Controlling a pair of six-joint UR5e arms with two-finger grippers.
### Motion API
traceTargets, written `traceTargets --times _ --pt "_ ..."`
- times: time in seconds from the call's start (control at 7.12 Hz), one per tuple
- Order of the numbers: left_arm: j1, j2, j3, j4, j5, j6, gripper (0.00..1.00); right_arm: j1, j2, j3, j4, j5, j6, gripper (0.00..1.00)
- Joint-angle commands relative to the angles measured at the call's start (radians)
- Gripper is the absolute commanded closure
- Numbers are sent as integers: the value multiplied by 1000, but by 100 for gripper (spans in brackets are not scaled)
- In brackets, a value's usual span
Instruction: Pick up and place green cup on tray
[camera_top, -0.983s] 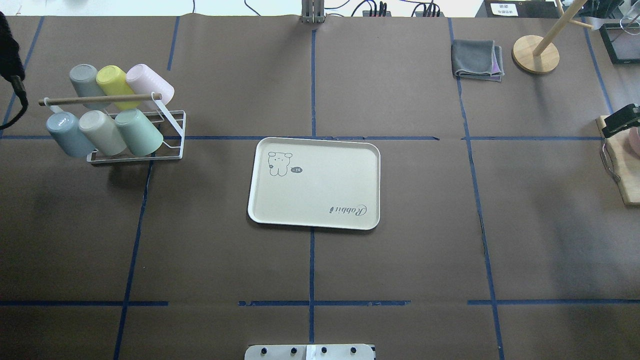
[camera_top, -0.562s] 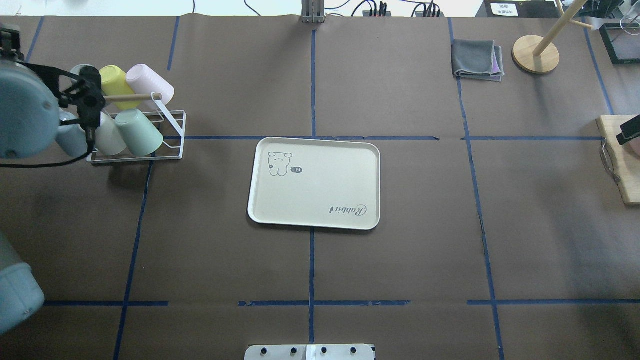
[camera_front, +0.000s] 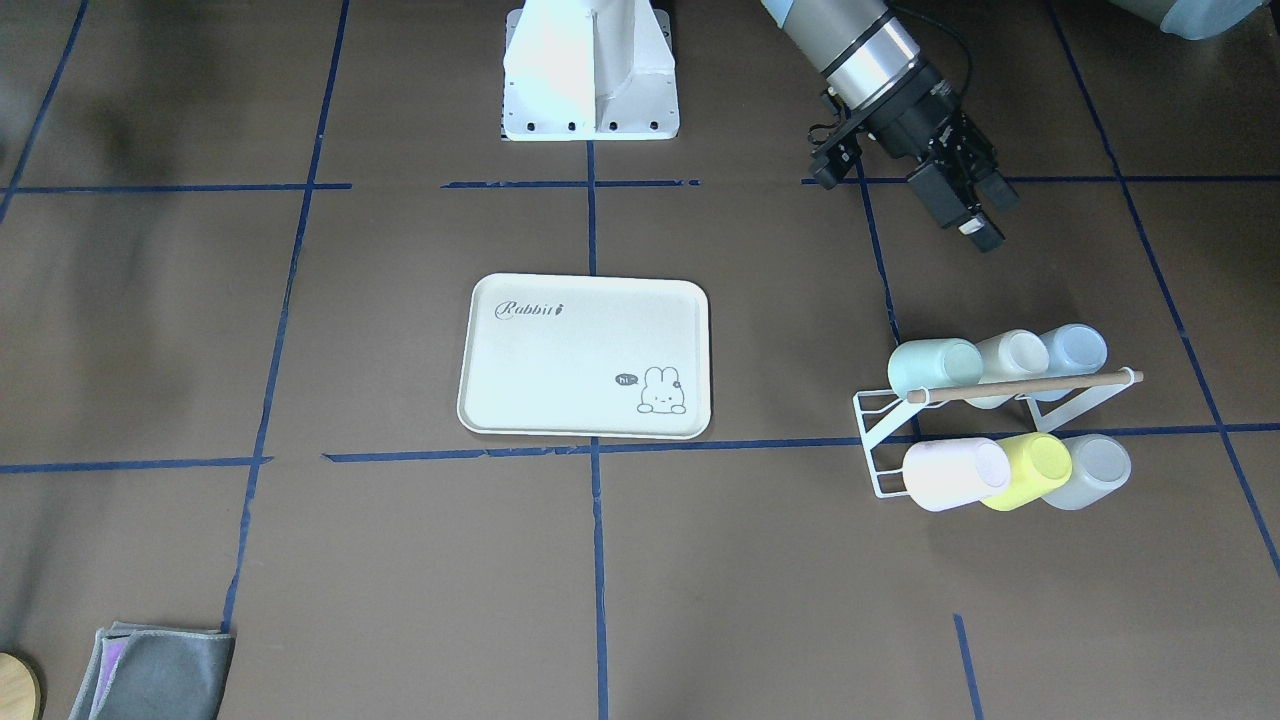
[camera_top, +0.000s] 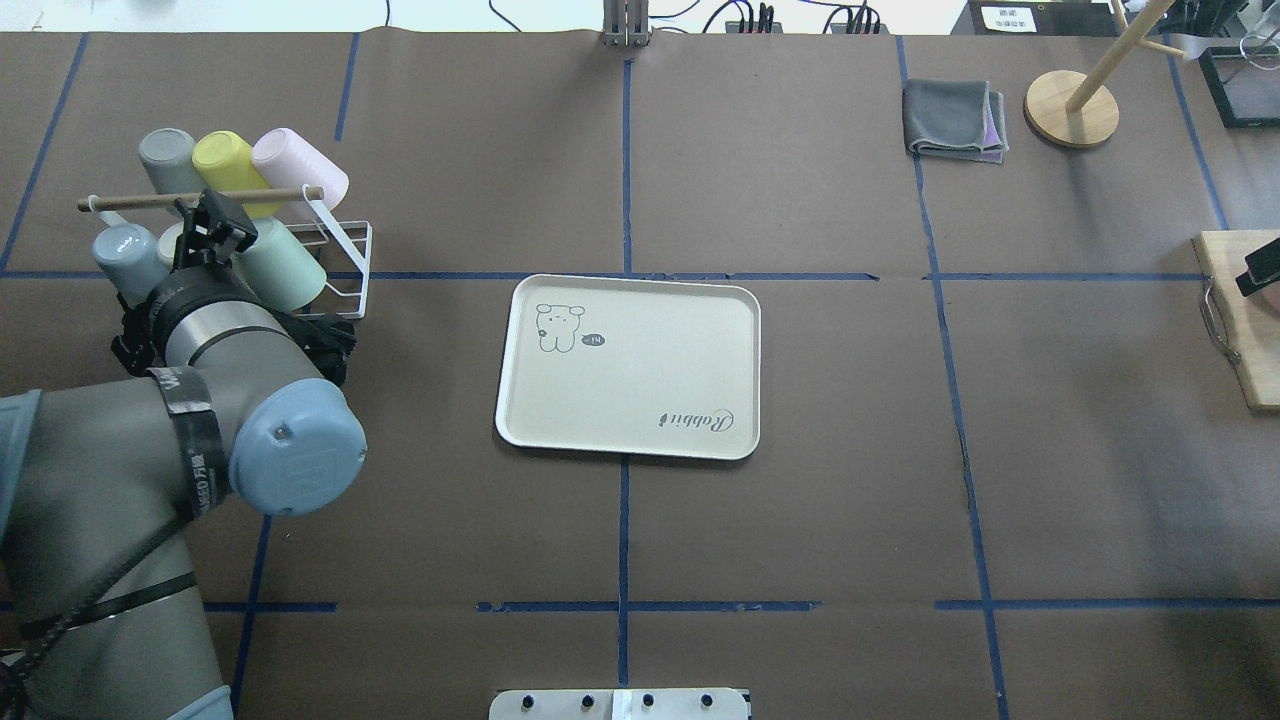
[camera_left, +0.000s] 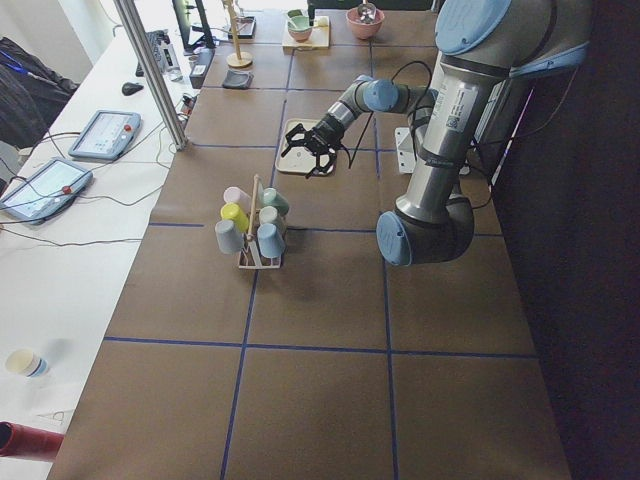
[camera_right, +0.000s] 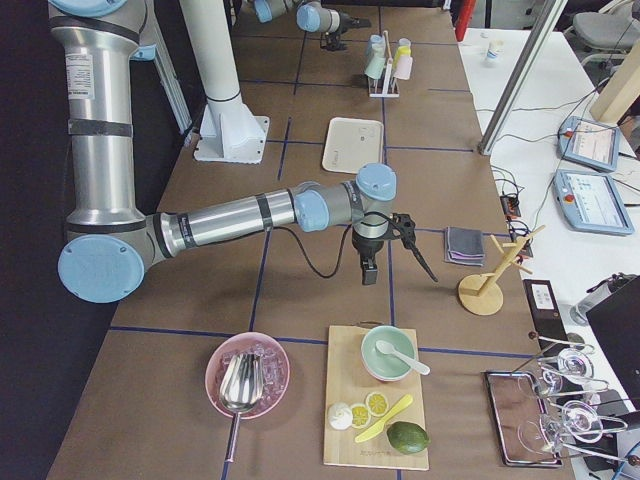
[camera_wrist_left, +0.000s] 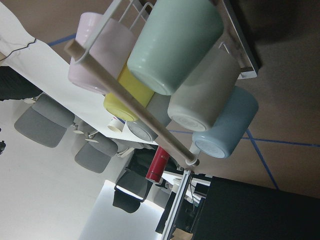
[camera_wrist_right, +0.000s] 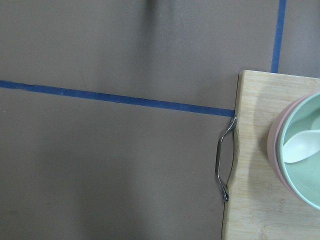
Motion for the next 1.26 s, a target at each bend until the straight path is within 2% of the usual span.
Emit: traceTargets --times 0.0,0.42,0.7,1.12 --pt "46 -31 97 2 41 47 1 0 0 -1 1 6 4 0" --pt "95 -51 261 -4 73 47 0 -1 0 -2 1 6 9 0" --pt "101 -73 318 -4 76 48 0 -1 0 -4 1 6 9 0" --pt "86 -96 407 -18 150 56 0 -1 0 -5 1 6 9 0"
